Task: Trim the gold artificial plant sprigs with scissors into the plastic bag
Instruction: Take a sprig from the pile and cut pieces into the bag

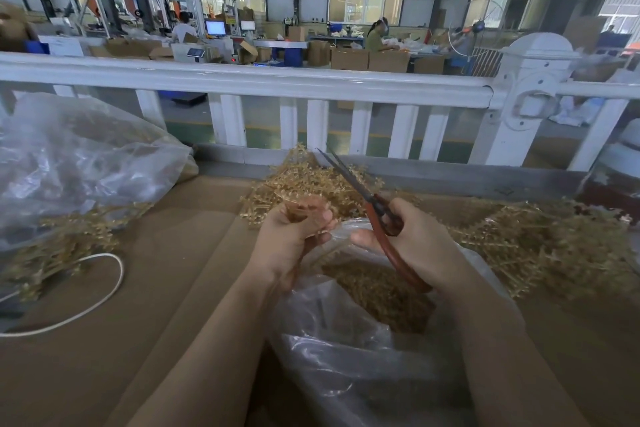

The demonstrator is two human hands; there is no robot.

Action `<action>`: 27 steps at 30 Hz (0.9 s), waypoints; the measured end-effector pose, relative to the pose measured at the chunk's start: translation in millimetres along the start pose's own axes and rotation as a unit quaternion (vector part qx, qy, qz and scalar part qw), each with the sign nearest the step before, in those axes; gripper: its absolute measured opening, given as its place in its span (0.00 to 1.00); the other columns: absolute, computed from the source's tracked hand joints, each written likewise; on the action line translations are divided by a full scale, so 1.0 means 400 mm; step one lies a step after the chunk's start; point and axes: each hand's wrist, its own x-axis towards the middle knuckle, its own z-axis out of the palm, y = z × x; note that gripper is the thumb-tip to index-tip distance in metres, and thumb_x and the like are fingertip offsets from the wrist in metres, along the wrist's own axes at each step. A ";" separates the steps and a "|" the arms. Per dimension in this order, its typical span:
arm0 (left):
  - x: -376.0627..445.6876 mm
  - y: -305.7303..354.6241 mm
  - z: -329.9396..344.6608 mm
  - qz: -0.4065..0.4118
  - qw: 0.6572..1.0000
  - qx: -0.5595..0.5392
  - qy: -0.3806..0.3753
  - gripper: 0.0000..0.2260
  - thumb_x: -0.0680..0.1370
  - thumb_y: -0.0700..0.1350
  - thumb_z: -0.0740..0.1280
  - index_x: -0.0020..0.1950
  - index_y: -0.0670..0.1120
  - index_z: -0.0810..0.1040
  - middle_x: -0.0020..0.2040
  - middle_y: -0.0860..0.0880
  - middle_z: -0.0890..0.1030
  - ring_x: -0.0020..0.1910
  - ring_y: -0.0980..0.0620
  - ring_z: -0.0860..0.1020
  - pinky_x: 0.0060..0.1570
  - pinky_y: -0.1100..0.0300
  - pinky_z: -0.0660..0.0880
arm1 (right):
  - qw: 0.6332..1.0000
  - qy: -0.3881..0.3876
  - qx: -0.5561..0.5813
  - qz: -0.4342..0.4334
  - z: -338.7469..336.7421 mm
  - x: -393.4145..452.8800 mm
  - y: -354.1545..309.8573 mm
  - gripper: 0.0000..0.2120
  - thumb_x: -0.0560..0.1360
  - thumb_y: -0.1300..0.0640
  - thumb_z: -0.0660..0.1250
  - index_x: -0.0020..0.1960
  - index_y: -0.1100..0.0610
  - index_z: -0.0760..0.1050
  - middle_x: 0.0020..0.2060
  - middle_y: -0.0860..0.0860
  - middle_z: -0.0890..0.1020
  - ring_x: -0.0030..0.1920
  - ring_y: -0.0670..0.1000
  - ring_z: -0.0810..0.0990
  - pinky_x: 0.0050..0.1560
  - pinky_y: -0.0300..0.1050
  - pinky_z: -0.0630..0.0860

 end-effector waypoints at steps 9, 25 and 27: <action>0.003 0.005 -0.008 0.016 0.990 0.134 -0.030 0.07 0.71 0.29 0.72 0.40 0.40 0.83 0.32 0.43 0.81 0.29 0.53 0.78 0.31 0.64 0.75 | 0.998 -0.029 -0.058 -0.022 0.006 -0.005 0.002 0.25 0.55 0.18 0.66 0.46 0.27 0.69 0.42 0.23 0.76 0.39 0.39 0.80 0.35 0.38 0.70; 0.004 -0.003 -0.022 0.038 0.991 0.117 -0.052 0.06 0.74 0.40 0.71 0.42 0.37 0.82 0.30 0.46 0.81 0.27 0.55 0.77 0.30 0.65 0.76 | 0.999 0.006 -0.028 -0.025 -0.020 -0.003 -0.007 0.31 0.58 0.21 0.64 0.46 0.46 0.73 0.38 0.43 0.80 0.39 0.43 0.79 0.37 0.41 0.70; 0.007 -0.006 -0.024 0.047 0.986 0.154 -0.043 0.06 0.76 0.39 0.70 0.40 0.42 0.84 0.33 0.46 0.82 0.30 0.55 0.77 0.33 0.64 0.75 | 0.998 0.019 -0.055 -0.039 -0.030 -0.003 -0.020 0.31 0.57 0.21 0.64 0.44 0.45 0.72 0.37 0.42 0.79 0.38 0.42 0.78 0.35 0.41 0.69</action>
